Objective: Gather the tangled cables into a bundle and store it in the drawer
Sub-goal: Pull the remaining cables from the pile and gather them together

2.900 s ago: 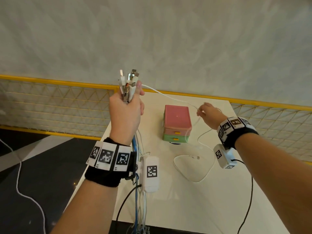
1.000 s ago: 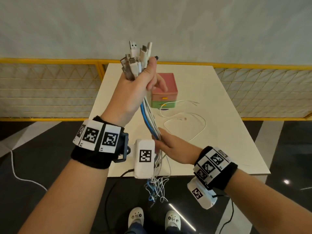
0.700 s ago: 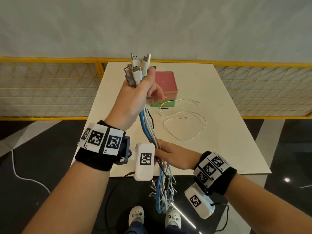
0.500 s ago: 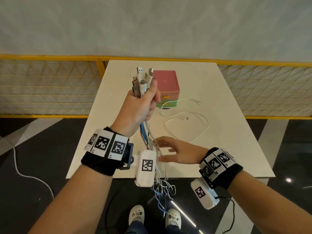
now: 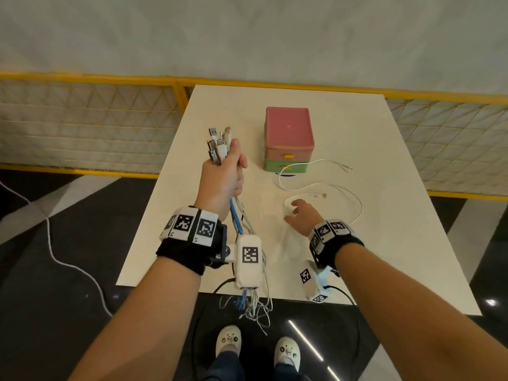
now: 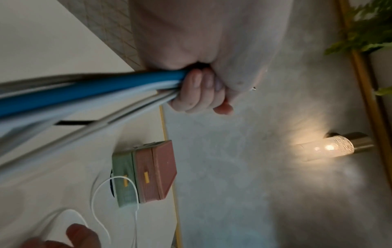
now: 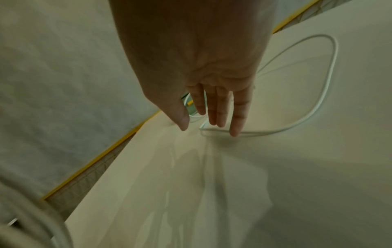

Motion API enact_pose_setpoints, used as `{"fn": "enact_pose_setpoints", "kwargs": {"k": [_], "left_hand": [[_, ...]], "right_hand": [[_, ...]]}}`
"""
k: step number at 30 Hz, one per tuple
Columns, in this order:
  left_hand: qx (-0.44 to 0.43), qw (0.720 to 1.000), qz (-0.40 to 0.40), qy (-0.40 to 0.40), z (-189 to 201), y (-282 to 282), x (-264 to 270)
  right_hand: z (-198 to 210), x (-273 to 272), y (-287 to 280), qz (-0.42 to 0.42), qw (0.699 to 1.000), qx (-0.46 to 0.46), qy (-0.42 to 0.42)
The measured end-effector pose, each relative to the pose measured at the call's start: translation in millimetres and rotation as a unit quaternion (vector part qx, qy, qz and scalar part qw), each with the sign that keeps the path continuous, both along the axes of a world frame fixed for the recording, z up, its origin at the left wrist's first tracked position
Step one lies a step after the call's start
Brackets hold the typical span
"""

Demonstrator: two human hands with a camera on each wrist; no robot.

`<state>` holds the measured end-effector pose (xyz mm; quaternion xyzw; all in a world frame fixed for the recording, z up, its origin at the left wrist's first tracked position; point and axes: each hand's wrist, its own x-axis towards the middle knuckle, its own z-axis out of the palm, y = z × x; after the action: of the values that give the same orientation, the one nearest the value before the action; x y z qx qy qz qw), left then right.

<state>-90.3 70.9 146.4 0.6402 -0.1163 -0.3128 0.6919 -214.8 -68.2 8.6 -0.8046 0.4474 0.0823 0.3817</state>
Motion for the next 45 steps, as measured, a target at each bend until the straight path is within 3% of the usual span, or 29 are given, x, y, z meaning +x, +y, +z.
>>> {"fn": "enact_pose_setpoints", "kwargs": {"k": [5,10,16,23,29,32,37,41,45], "left_hand": [[-0.013,0.998,0.036,0.041,-14,4,11],[-0.029,0.994,0.069,0.075,-24,6,18],[-0.06,0.983,0.119,0.128,-28,3,15],[-0.088,0.969,0.133,0.191,-36,9,14],[-0.031,0.981,0.043,0.186,-31,-2,3],[-0.04,0.984,-0.012,0.176,-21,-10,-8],[-0.067,0.994,-0.045,0.079,-11,-11,-18],[-0.102,0.993,0.001,0.065,-9,-13,-15],[-0.193,0.978,0.052,0.063,-10,-9,-2]], "right_hand": [[-18,5,9,0.006,1.0,0.029,0.006],[-8,-1,25,0.048,0.992,0.084,-0.085],[-2,-14,39,0.091,0.988,0.103,-0.069],[44,-25,39,0.068,0.97,0.048,-0.226],[103,-20,42,0.069,0.938,-0.022,-0.339],[120,-16,46,0.117,0.939,-0.039,-0.321],[128,-19,47,0.139,0.944,-0.048,-0.294],[127,-28,43,0.161,0.951,-0.04,-0.262],[121,-48,26,0.153,0.958,-0.019,-0.243]]}}
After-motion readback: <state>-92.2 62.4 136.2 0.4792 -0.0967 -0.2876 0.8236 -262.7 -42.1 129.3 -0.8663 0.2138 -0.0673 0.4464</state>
